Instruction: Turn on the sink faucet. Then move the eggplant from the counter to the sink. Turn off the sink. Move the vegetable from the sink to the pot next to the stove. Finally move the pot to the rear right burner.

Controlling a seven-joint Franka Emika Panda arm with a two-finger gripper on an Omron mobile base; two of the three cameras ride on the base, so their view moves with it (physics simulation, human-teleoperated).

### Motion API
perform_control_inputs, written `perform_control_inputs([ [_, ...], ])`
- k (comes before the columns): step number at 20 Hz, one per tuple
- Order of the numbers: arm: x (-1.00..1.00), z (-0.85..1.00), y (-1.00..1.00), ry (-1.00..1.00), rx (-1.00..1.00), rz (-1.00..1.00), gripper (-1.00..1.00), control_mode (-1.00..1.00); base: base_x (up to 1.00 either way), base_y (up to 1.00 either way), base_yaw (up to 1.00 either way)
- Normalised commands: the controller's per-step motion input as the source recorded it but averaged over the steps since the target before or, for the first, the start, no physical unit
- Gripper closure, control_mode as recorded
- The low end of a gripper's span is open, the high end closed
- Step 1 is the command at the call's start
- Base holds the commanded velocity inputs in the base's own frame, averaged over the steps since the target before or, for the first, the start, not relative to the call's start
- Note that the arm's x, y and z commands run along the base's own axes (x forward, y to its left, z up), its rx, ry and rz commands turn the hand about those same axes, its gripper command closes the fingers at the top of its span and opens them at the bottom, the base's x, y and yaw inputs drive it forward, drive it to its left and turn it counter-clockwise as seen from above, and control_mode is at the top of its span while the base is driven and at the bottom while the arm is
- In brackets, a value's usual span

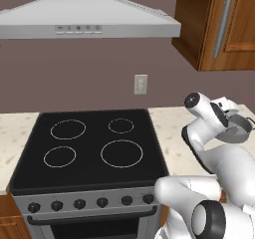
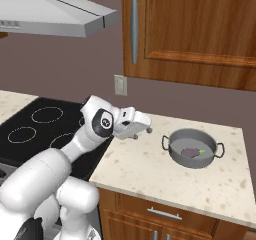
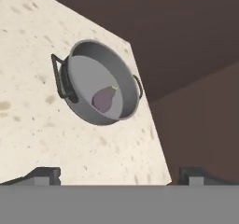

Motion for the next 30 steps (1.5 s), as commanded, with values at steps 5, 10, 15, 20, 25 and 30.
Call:
perform_control_inputs([
  [5,0.36,-0.26,0.0,0.18,-0.09,0.14,-1.0,-1.0,0.0,0.0,0.0],
  [10,0.3,-0.38,-0.14,0.07,-0.01,0.15,-1.0,-1.0,0.0,0.0,0.0],
  [15,0.27,-0.28,-0.25,0.0,0.0,0.13,-1.0,-1.0,0.0,0.0,0.0],
  [20,0.19,-0.23,-0.27,0.0,0.0,0.11,-1.0,-1.0,0.0,0.0,0.0],
  [25,0.19,-0.23,-0.2,0.02,0.0,0.09,-1.0,-1.0,0.0,0.0,0.0],
  [30,0.24,-0.2,-0.15,0.05,0.0,0.07,-1.0,-1.0,0.0,0.0,0.0],
])
